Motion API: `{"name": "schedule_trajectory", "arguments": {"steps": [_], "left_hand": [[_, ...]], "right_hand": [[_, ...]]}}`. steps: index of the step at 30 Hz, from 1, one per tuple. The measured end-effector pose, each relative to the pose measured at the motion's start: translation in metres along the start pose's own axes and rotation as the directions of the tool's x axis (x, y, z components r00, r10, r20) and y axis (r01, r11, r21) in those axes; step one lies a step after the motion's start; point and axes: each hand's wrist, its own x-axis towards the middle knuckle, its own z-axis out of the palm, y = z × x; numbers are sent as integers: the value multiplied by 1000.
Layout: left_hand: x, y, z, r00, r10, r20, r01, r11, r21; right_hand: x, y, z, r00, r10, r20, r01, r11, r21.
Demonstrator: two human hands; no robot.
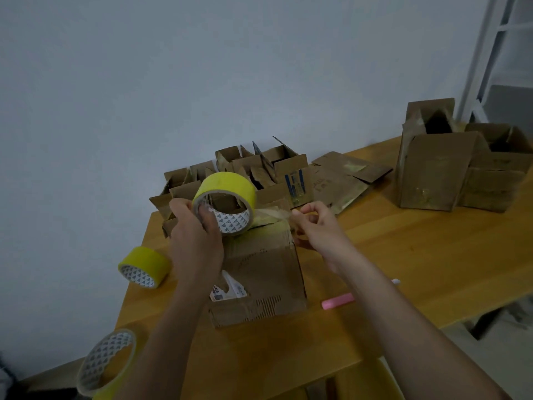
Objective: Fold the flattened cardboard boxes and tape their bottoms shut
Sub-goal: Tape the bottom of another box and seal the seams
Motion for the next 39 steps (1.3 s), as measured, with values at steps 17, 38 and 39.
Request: {"name": "schedule_trajectory", "arguments": {"steps": [17, 38, 39], "left_hand": [[5, -4, -4, 987, 100, 129, -95, 994, -46], [6, -11, -12, 984, 4, 178, 11, 996, -83], [5, -12, -13, 983, -30, 180, 40, 998, -53]], "right_hand": [[3, 10, 5, 999, -42, 13, 42, 999, -16], [-46, 20, 30, 835, -517, 190, 549, 757, -355], [-45, 24, 31, 832, -511, 217, 553, 726, -409]]}}
